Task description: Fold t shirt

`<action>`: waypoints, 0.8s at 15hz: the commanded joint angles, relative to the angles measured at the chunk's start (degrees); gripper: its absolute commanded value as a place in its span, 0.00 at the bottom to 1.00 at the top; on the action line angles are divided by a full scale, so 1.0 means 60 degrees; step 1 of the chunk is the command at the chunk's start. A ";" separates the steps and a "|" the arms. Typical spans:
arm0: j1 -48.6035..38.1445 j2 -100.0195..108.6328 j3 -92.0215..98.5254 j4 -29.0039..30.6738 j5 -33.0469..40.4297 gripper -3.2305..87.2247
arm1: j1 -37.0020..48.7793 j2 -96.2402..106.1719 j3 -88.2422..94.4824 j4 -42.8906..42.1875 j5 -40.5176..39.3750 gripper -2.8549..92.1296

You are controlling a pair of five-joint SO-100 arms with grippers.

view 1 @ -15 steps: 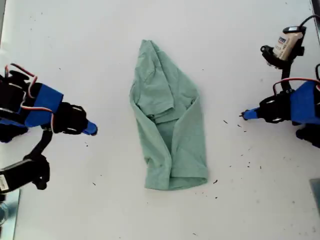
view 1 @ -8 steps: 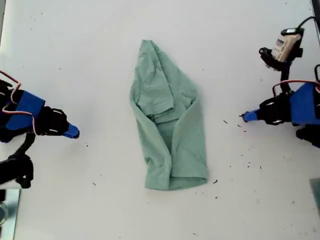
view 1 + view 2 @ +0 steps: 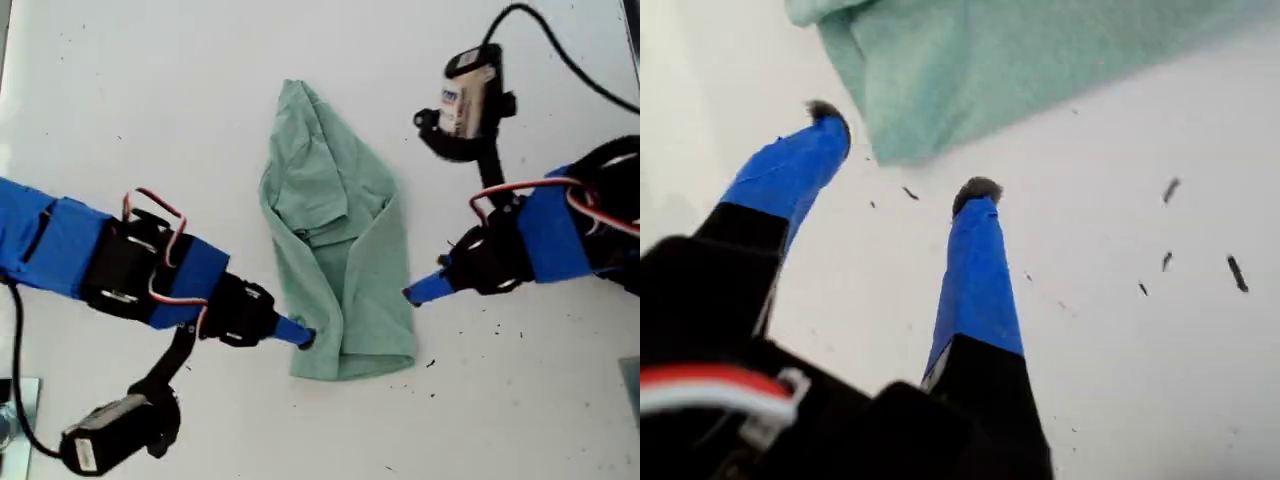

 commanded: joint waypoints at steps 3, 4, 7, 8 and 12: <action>0.0205 -0.3047 -0.2769 -0.0117 -0.0088 0.31 | -0.0791 -0.2959 -0.2578 -0.0029 0.0908 0.30; 0.0220 -0.3369 -0.2900 -0.0366 -0.0117 0.31 | -0.0952 -0.3442 -0.2637 -0.0293 0.1084 0.30; 0.0234 -0.3838 -0.3018 -0.0703 -0.0190 0.32 | -0.1289 -0.4395 -0.2373 -0.1377 0.1450 0.32; 0.0220 -0.4087 -0.3062 -0.0791 -0.0176 0.32 | -0.1348 -0.4819 -0.2183 -0.1802 0.1626 0.32; 0.0439 -0.4585 -0.3311 -0.0908 0.0044 0.23 | -0.1714 -0.5991 -0.1069 -0.4321 0.2139 0.22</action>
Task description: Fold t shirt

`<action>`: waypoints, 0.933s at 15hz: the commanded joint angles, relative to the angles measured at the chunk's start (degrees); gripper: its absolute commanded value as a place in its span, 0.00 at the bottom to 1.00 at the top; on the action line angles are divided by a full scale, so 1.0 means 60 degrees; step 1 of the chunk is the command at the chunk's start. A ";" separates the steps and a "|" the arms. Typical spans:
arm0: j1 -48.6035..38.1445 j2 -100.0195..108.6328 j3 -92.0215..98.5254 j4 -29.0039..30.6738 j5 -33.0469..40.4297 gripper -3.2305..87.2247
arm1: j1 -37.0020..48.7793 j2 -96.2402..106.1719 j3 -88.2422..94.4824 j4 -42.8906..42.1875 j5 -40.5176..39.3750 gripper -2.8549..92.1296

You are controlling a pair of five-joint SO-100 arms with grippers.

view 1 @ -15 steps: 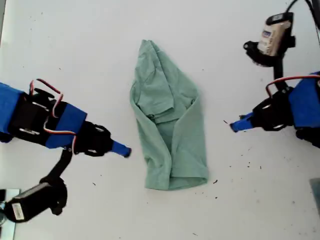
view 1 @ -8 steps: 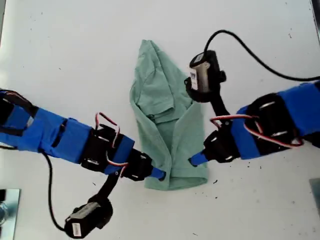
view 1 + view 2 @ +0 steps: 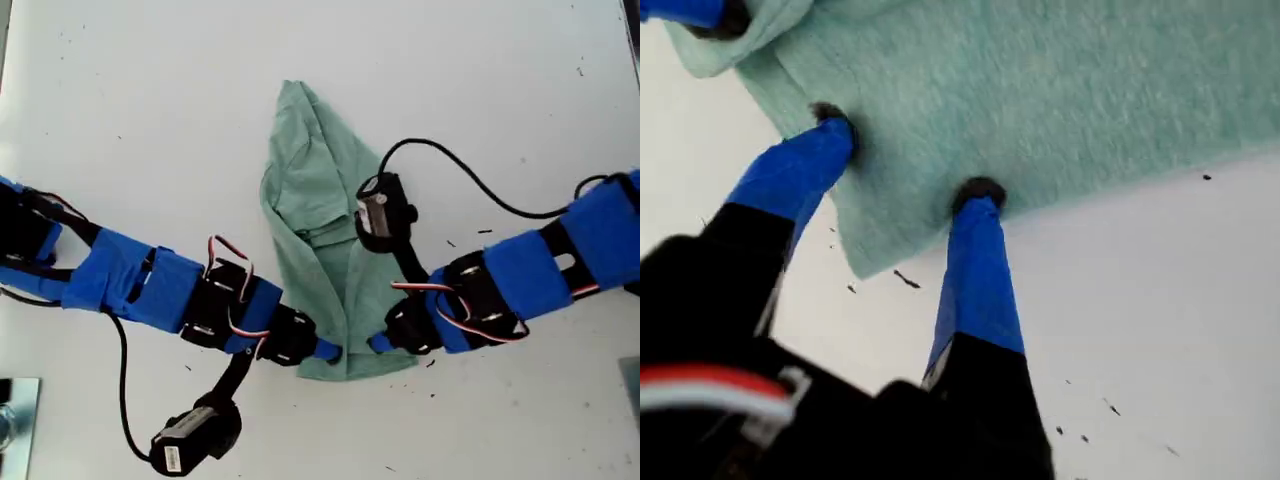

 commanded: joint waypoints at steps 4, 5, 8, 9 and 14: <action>0.0425 -0.0718 -0.0469 -0.0483 0.0425 0.03 | -0.0806 -0.0337 0.0278 -0.1362 0.0615 0.06; 0.0483 -0.0747 -0.0483 -0.0513 0.0366 0.03 | -0.0879 -0.0352 0.0264 -0.1392 0.0688 0.03; 0.0806 -0.0220 -0.0732 -0.0557 0.0542 0.03 | -0.1069 -0.0337 -0.1069 -0.0161 0.0381 0.03; 0.0967 0.0161 -0.0747 -0.0571 0.0718 0.03 | -0.1201 -0.0322 -0.2241 0.0850 0.0103 0.03; 0.1245 0.2725 -0.0645 0.0146 0.0908 0.03 | -0.1377 0.0908 -0.5317 0.4351 -0.0483 0.03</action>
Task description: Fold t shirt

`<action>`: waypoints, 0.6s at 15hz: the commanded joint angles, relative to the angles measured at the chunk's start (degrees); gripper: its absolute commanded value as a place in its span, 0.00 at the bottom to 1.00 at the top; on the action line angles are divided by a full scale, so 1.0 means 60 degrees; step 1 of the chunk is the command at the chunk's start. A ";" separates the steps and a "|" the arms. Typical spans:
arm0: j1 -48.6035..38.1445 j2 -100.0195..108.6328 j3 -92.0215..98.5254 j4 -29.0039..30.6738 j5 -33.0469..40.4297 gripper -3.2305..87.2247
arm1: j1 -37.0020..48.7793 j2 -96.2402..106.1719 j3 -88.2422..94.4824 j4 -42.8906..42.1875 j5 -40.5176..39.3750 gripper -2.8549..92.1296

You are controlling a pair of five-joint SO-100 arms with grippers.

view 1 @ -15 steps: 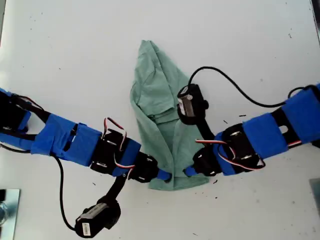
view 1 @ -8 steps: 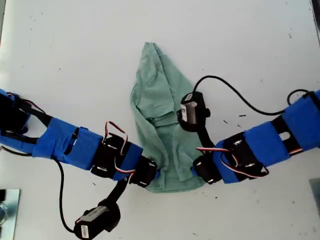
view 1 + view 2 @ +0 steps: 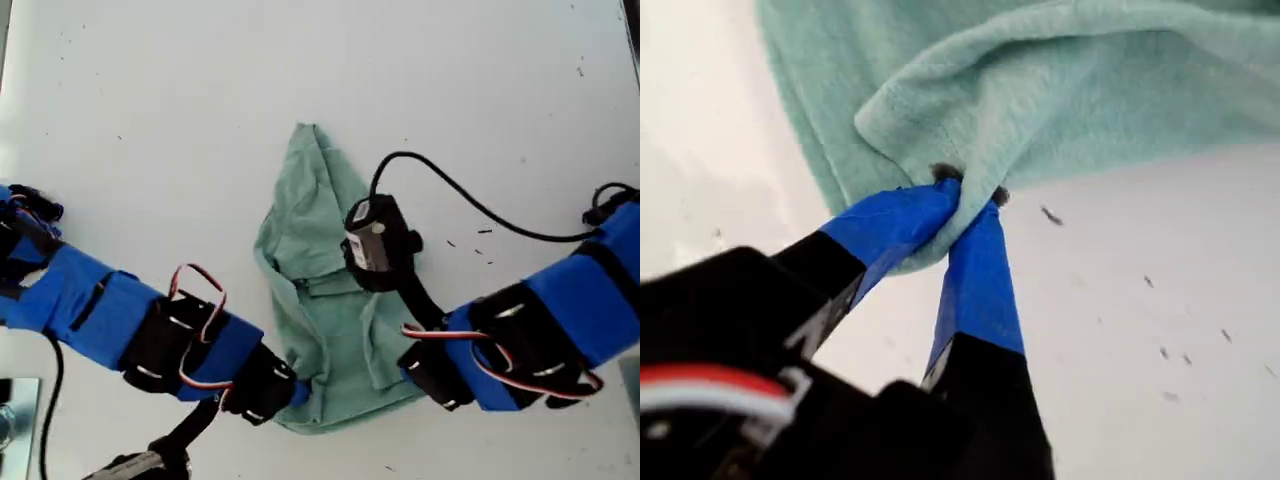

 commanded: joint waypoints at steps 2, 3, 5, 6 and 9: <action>0.0117 0.1948 0.0088 0.0322 0.0132 0.03 | 0.0220 0.1011 -0.0659 -0.0249 -0.0864 0.03; -0.0029 0.1978 0.0161 0.0469 0.0132 0.03 | 0.0483 0.1025 -0.0571 -0.0366 -0.1187 0.03; -0.0542 0.1948 0.0176 0.0571 0.0469 0.03 | 0.1392 0.1084 -0.0396 -0.0586 -0.1992 0.03; -0.0996 0.1992 0.0176 0.0659 0.0835 0.03 | 0.2036 0.1055 -0.0337 -0.0894 -0.2695 0.03; -0.2739 0.2285 0.0190 0.1069 0.1978 0.05 | 0.3955 0.0923 0.0000 -0.1494 -0.4380 0.03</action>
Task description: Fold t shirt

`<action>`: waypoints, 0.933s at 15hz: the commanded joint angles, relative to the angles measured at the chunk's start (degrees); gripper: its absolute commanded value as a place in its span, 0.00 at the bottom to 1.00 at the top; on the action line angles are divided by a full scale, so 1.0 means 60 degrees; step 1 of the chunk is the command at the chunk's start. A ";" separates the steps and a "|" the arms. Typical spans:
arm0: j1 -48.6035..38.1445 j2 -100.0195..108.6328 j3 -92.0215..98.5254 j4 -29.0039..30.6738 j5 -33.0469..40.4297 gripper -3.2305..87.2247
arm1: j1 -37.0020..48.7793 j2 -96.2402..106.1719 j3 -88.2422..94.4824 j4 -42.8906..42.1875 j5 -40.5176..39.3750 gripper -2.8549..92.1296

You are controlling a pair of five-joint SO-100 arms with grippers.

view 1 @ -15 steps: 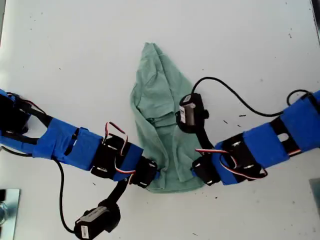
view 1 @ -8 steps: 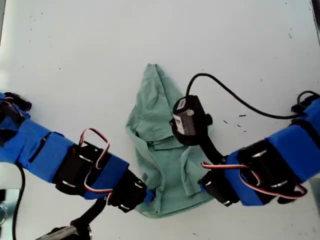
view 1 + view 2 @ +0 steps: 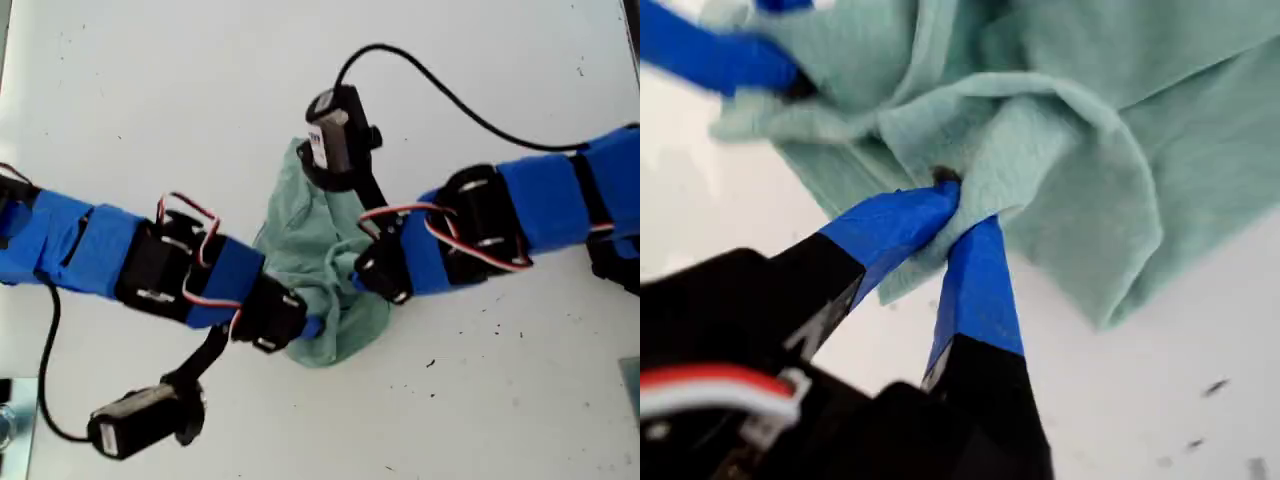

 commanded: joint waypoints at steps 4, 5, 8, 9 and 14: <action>-0.3193 0.1934 0.0732 0.0557 0.1450 0.16 | 0.2900 0.0879 0.0322 -0.0557 -0.1685 0.11; -0.3516 0.2183 0.1069 0.0703 0.1465 0.28 | 0.3354 0.0908 0.0483 -0.0557 -0.1436 0.28; -0.4482 0.4849 0.3721 0.0645 0.0806 0.37 | 0.4644 0.1465 0.1230 -0.0645 -0.1143 0.48; -0.4966 0.6357 0.5508 0.0103 0.0601 0.37 | 0.5156 0.2212 0.2109 -0.0937 -0.0850 0.43; -0.6079 1.2129 1.2935 -0.1831 0.0454 0.33 | 0.7588 0.9624 0.8745 -0.1934 -0.0454 0.33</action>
